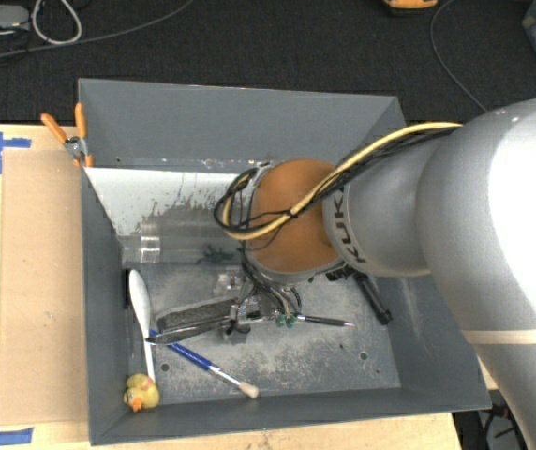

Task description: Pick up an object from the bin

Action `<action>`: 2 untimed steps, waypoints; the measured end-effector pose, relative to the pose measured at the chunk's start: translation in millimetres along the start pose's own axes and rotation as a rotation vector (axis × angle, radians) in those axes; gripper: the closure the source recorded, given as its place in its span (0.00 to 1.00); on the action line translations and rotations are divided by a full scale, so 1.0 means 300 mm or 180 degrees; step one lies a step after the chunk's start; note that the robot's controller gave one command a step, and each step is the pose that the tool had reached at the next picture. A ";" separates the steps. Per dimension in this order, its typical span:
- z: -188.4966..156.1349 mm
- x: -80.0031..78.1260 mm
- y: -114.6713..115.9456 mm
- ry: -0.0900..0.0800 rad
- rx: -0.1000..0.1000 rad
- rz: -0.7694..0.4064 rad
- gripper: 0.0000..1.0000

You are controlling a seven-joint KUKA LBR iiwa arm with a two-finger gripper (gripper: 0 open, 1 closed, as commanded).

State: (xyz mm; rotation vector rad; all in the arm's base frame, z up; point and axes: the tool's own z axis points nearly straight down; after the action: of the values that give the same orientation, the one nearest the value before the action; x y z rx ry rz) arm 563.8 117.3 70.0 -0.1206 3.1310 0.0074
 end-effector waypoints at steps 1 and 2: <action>0.000 0.000 0.000 0.0000 0.0000 0.0003 1.00; -0.010 0.001 0.000 0.0001 -0.0001 0.0007 1.00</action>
Offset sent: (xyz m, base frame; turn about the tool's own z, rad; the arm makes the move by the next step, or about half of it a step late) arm -0.0002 -0.0002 0.0062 0.0004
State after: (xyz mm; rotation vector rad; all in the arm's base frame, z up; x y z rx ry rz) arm 563.5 117.3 73.0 -0.1174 3.1314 0.0081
